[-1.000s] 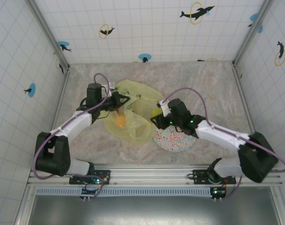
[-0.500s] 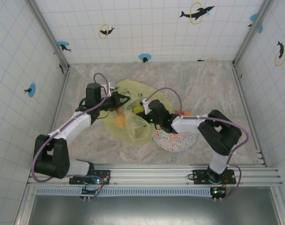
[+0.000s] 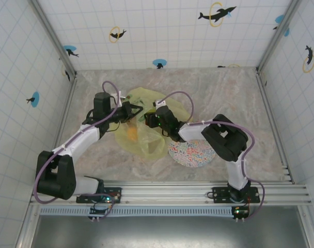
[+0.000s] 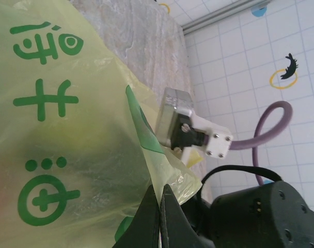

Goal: Place the fruits into the plastic bag

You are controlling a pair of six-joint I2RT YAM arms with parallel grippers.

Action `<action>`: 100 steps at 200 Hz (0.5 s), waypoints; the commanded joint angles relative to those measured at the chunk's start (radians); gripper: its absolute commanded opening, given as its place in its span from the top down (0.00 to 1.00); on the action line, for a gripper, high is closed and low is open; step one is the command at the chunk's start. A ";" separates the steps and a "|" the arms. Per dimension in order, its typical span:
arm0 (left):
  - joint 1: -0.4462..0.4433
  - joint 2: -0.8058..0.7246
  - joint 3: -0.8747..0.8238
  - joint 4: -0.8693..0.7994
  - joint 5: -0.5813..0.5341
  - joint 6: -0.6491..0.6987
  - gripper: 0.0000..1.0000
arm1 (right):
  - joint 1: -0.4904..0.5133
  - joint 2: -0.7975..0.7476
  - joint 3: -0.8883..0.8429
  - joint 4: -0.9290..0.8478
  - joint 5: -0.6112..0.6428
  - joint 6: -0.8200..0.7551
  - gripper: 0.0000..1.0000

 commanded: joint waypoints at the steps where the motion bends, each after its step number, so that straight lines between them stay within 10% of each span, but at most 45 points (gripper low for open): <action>1: -0.005 0.019 0.036 0.029 0.016 0.002 1.00 | -0.011 0.060 0.085 0.057 0.054 0.069 0.52; 100: -0.007 0.041 0.030 0.070 0.004 -0.024 1.00 | -0.042 0.001 0.104 -0.064 -0.076 0.077 0.08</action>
